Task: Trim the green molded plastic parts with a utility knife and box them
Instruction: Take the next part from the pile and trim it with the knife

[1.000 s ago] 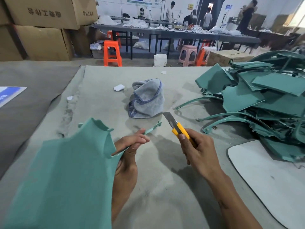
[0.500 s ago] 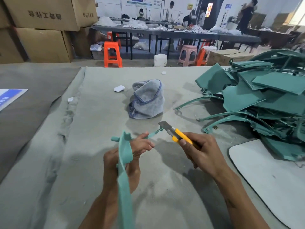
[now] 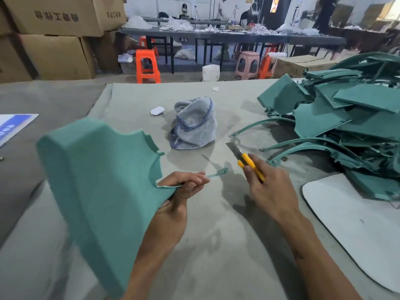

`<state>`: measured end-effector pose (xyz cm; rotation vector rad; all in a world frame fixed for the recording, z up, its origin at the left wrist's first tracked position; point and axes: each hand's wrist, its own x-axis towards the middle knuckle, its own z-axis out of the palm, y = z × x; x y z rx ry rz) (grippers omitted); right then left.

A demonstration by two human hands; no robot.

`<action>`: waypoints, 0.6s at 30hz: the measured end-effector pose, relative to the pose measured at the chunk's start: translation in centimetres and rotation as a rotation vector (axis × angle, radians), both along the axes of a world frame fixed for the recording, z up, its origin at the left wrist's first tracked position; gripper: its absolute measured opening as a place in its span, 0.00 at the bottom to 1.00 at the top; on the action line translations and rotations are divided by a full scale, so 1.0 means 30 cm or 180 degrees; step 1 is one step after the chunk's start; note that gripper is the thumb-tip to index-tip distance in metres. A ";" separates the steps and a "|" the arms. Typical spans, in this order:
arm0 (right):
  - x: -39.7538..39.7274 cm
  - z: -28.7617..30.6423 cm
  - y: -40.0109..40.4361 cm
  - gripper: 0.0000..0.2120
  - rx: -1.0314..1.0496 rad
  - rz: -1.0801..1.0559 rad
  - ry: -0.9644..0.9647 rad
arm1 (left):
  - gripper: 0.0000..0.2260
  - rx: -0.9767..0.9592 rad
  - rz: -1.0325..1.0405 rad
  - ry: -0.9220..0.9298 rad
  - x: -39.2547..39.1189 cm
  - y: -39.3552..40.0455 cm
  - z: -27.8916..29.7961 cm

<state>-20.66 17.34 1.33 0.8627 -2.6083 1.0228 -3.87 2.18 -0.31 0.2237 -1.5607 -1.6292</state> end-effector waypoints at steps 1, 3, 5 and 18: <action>0.014 0.003 -0.006 0.19 -0.0242 0.0051 -0.0006 | 0.13 0.0033 -0.0057 0.0088 0.001 0.008 0.020; 0.051 0.016 -0.026 0.25 -0.0993 0.0473 -0.0378 | 0.11 0.0200 -0.0258 0.0107 -0.004 0.029 0.056; 0.100 0.031 -0.057 0.31 -0.1751 0.0944 -0.1492 | 0.09 0.0466 -0.0463 0.0179 -0.003 0.032 0.063; 0.135 0.065 -0.081 0.08 -0.2914 0.1250 -0.2890 | 0.12 0.1290 -0.0977 -0.0121 0.020 0.004 0.095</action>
